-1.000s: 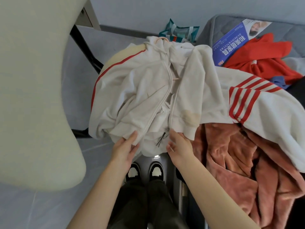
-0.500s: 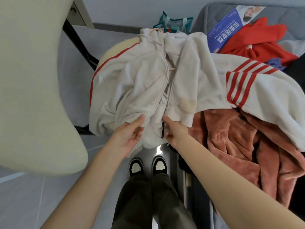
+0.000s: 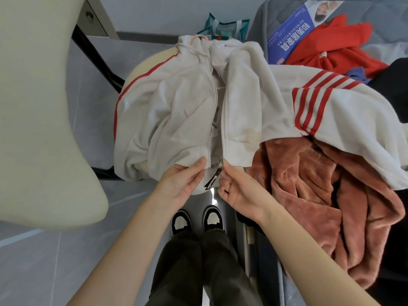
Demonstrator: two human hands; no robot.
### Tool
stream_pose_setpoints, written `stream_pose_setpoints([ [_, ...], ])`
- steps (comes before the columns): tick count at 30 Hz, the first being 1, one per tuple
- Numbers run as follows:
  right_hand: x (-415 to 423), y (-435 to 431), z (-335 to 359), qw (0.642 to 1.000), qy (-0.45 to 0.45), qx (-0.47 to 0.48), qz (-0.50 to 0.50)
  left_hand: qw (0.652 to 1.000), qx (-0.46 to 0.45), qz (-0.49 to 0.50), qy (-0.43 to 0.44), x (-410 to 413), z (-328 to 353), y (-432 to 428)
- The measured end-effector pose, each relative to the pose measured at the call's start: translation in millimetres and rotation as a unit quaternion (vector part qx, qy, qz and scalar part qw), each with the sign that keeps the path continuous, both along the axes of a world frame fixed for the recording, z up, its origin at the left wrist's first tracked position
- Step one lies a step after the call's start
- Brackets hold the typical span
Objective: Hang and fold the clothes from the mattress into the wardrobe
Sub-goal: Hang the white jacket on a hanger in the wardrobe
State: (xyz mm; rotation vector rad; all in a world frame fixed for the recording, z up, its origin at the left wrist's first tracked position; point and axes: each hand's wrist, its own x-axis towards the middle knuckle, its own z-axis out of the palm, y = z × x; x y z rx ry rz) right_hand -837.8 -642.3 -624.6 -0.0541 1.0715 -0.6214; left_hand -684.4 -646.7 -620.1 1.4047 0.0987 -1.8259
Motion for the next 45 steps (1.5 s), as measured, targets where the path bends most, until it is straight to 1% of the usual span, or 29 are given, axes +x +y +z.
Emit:
stream_pose_setpoints([
  [2,-0.5,4.2,2.5,1.0,-0.007,-0.007,0.009,1.0,-0.012,0.007,-0.006,-7.6,1.0,-2.2],
  [6,3.5,7.7,7.7,1.0,0.014,-0.024,0.002,0.998,-0.056,-0.003,-0.016,-14.4,0.9,-4.4],
  [9,4.3,7.6,12.8,0.998,0.04,-0.035,-0.014,0.998,-0.054,-0.016,-0.03,-13.7,2.9,-3.0],
  [12,4.0,8.7,17.1,0.997,0.059,-0.039,-0.027,0.999,-0.046,-0.001,-0.018,-14.1,7.1,-1.5],
  [18,7.1,12.9,21.6,0.997,0.055,-0.041,-0.039,0.998,-0.055,-0.012,-0.037,-22.1,8.1,1.2],
  [22,5.3,12.0,23.0,0.997,0.056,-0.045,-0.038,0.997,-0.054,0.003,-0.057,-25.6,9.4,2.5],
  [25,4.2,12.8,22.4,0.997,0.058,-0.046,-0.033,0.997,-0.051,0.018,-0.057,-26.5,8.7,2.5],
  [29,3.2,13.7,21.1,0.997,0.059,-0.042,-0.03,0.996,-0.053,0.012,-0.071,-27.7,9.6,4.2],
  [33,3.2,14.1,20.4,0.997,0.061,-0.038,-0.033,0.991,-0.061,-0.004,-0.115,-28.3,10.6,7.6],
  [37,3.4,13.3,18.3,0.995,0.084,-0.038,-0.027,0.987,-0.062,-0.029,-0.146,-24.2,7.3,10.3],
  [40,3.6,12.5,16.1,0.994,0.101,-0.019,-0.024,0.98,-0.073,-0.061,-0.177,-20.3,4.8,12.7],
  [45,5.5,12.3,11.4,0.996,0.086,0.015,-0.029,0.968,-0.094,-0.106,-0.205,-14.4,5.1,14.4],
])
